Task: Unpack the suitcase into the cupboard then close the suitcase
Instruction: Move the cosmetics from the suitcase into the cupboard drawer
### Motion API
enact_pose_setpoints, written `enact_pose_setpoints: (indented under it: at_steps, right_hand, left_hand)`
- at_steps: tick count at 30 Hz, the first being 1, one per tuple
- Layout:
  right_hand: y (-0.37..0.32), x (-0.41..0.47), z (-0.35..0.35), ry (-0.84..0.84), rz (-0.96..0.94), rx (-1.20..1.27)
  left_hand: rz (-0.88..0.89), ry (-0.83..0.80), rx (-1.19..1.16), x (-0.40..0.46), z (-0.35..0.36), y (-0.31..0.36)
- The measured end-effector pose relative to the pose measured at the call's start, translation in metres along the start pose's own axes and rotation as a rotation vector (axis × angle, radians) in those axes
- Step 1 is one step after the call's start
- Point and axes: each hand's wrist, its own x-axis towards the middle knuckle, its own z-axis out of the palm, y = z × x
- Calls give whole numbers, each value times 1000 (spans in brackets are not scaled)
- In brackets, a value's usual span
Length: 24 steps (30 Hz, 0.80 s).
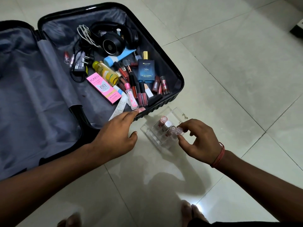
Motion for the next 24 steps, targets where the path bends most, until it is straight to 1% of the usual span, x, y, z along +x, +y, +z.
enact_pose_setpoints:
  at_steps: [3, 9, 14, 17, 19, 21, 24]
  right_hand:
    - [3, -3, 2, -48, -23, -52]
    - [3, -9, 4, -73, 49, -111]
    - [3, 2, -3, -23, 52, -43]
    - [-3, 30, -10, 42, 25, 49]
    - [-9, 58, -11, 74, 9, 74]
    - [-13, 82, -7, 25, -22, 46]
    - [-13, 112, 3, -122, -133, -63]
  left_hand:
    - [3, 9, -12, 1, 1, -1]
    - [-6, 4, -30, 3, 0, -1]
    - [20, 16, -90, 8, -4, -5]
    - [73, -11, -177, 19, -10, -13]
    - [66, -17, -244, 31, -15, -23]
    - [36, -33, -288, 41, -17, -30]
    - [49, -63, -394, 53, -25, -36]
